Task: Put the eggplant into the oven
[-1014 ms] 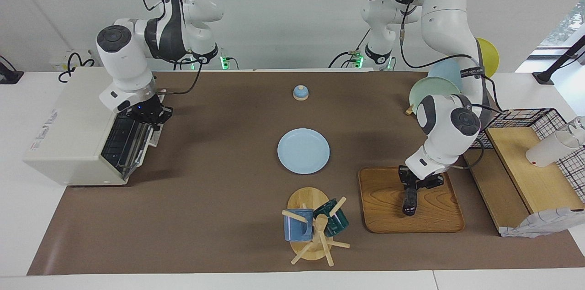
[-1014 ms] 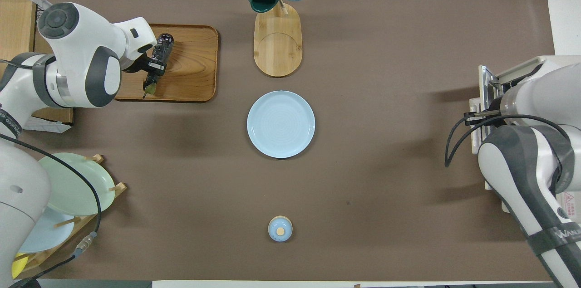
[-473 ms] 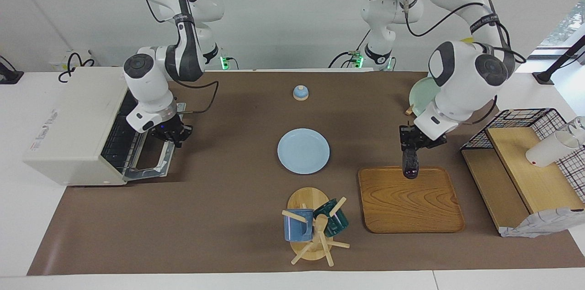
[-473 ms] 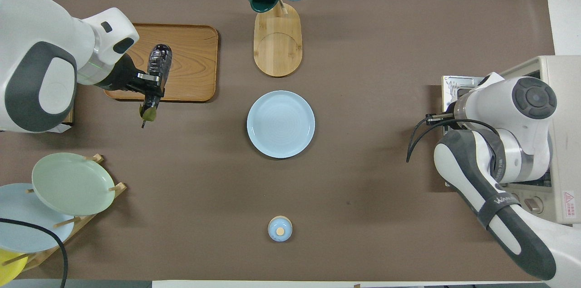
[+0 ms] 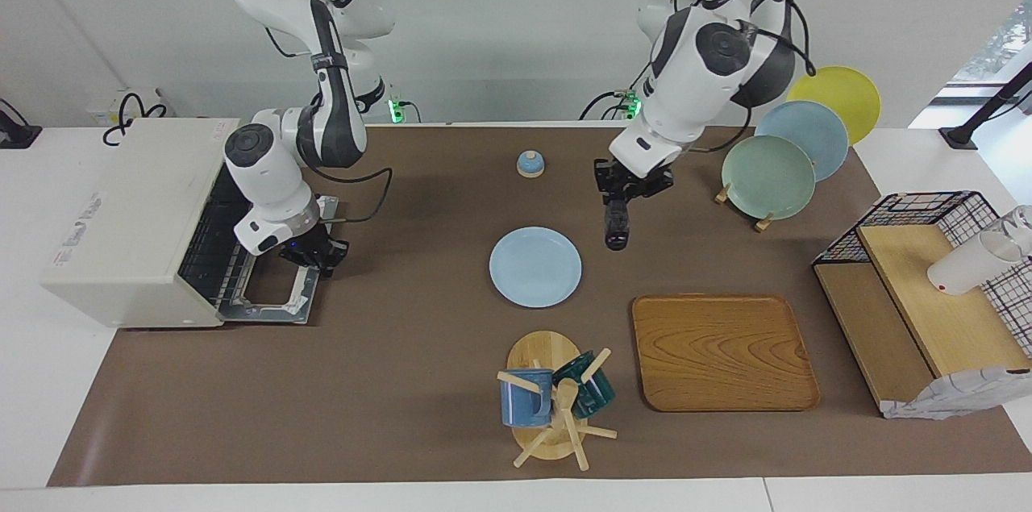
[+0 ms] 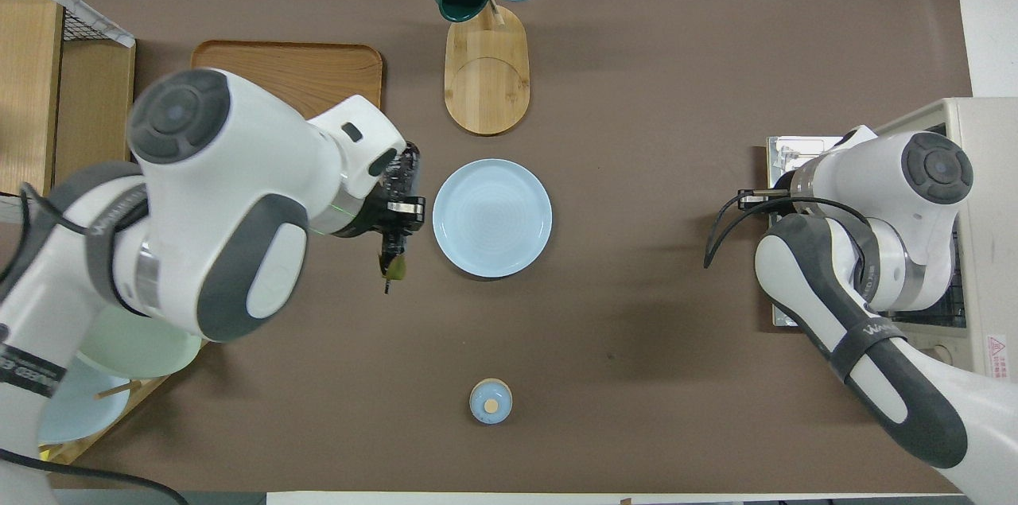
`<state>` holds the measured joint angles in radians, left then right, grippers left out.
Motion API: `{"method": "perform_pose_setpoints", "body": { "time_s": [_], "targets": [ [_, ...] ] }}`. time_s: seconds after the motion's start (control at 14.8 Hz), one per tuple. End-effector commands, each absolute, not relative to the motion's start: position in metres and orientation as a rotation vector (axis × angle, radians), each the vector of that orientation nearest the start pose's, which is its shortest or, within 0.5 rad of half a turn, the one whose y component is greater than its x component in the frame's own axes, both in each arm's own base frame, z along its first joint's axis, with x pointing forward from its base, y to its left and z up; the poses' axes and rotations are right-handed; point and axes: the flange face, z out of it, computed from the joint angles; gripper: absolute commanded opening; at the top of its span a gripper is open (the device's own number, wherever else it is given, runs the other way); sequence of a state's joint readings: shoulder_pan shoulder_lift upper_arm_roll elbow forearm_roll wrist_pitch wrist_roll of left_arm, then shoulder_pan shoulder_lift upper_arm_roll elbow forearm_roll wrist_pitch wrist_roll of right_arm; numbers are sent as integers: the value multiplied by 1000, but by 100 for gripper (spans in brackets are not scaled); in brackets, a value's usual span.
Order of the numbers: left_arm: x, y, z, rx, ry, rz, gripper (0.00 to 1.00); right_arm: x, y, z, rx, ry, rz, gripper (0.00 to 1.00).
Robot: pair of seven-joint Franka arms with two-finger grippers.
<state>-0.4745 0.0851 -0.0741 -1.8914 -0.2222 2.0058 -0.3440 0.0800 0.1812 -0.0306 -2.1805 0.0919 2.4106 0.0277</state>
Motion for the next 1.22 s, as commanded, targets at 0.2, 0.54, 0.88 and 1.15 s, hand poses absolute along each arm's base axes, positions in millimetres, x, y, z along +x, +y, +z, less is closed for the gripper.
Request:
{"method": "perform_pose_setpoints", "body": {
  "time_s": [0.2,0.54,0.88,1.15],
  "targets": [
    [462,-381,362,-3365,124,12,0,565,94,348,-3052,32,-16,0],
    [469,-385,343,-3370,104,-16,0,569,118,356,-3046,81,-37,0],
    [476,-377,358,-3368,98,6,100,565,137,357,-3045,103,-34,24],
    [520,-334,406,-3359,11,57,100,562,164,363,-3041,30,-50,33]
  ]
}}
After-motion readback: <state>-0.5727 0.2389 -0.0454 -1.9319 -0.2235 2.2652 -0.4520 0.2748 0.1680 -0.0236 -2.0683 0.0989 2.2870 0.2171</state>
